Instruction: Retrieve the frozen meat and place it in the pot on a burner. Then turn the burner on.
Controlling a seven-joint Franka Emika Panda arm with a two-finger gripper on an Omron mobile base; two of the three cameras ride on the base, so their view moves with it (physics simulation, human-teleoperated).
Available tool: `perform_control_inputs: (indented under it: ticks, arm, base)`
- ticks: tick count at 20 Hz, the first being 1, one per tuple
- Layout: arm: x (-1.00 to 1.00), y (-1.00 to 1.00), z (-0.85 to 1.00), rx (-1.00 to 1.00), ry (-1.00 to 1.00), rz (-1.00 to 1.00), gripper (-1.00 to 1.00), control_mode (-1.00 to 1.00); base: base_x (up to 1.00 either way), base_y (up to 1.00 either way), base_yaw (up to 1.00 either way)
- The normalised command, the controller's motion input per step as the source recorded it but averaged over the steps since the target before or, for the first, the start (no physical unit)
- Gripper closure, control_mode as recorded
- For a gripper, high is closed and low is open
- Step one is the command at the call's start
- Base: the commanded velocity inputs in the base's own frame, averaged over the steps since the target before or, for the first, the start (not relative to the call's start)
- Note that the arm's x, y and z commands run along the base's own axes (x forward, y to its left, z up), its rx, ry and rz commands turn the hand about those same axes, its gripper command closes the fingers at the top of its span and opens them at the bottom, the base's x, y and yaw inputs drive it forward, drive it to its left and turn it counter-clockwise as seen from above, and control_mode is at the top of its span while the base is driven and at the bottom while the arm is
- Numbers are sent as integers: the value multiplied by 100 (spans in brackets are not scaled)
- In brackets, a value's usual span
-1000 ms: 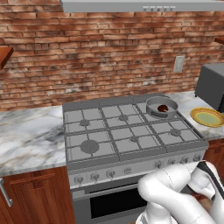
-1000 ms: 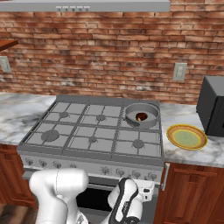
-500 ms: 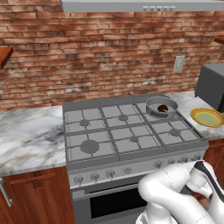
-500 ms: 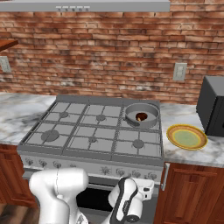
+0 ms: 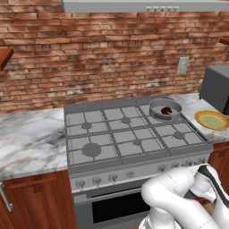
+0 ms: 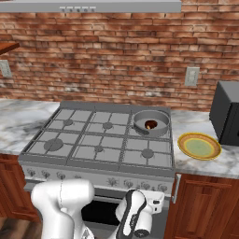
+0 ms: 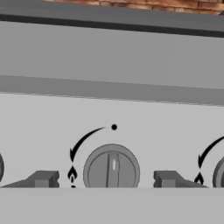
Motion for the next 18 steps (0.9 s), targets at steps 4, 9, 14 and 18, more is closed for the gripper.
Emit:
perform_control_inputs:
  ticks: [4,9,14,18]
  arm:
    - [0,0,0,0,0,0,100,-100]
    - [0,0,0,0,0,0,100,-100]
    - [1,0,0,-1,1,0,100,-100]
    - [8,0,-3,-15,1,2,100,-100]
  base:
    - [0,0,0]
    - [0,0,0]
    - [0,0,0]
    - [0,0,0]
